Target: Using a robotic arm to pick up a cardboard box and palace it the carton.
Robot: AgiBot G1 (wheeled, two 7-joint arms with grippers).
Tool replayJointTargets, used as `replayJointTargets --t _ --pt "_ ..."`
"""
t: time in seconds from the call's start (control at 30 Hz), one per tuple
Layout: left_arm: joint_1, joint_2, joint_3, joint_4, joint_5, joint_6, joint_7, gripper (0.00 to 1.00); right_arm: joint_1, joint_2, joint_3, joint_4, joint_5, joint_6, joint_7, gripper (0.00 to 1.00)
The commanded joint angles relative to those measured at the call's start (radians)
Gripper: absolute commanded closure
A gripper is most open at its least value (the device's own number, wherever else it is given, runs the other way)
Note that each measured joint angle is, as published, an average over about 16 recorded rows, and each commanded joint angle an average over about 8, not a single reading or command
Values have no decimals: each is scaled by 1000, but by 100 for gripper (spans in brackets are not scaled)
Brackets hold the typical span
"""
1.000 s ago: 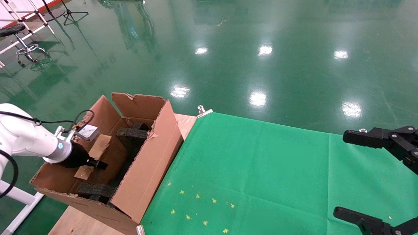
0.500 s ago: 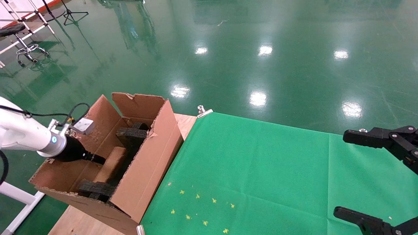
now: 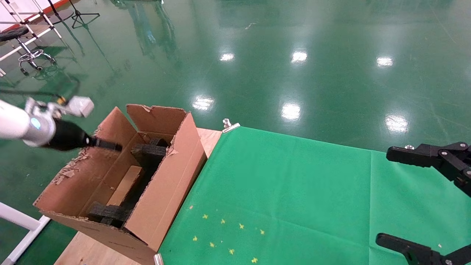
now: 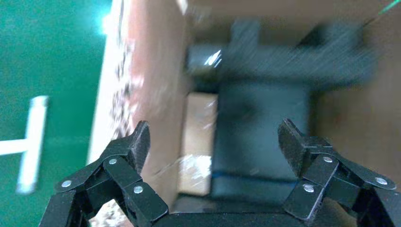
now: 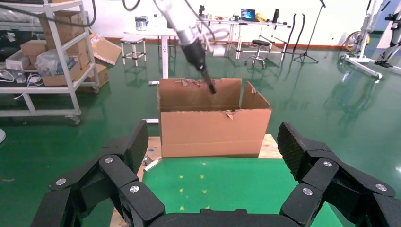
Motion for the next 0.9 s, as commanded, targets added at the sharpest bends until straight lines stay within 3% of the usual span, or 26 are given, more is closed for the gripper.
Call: replayJointTargets --t 0.03,0.23,0.43,0.6,0.9 --pt "-44 -19 -11 -10 -16 33 -2 0 0 0 0 0 0 0 0 0" --pt "-158 -77 -66 -40 -100 239 -61 0 0 0 0 0 0 0 0 0" --pt "-203 -114 -128 -51 -196 393 -112 0 0 0 0 0 0 0 0 0" --pt "-210 -125 -150 -48 -229 436 -124 0 0 0 0 0 0 1 0 0" --pt "-165 -120 -170 -92 -232 412 -91 0 0 0 0 0 0 0 0 0"
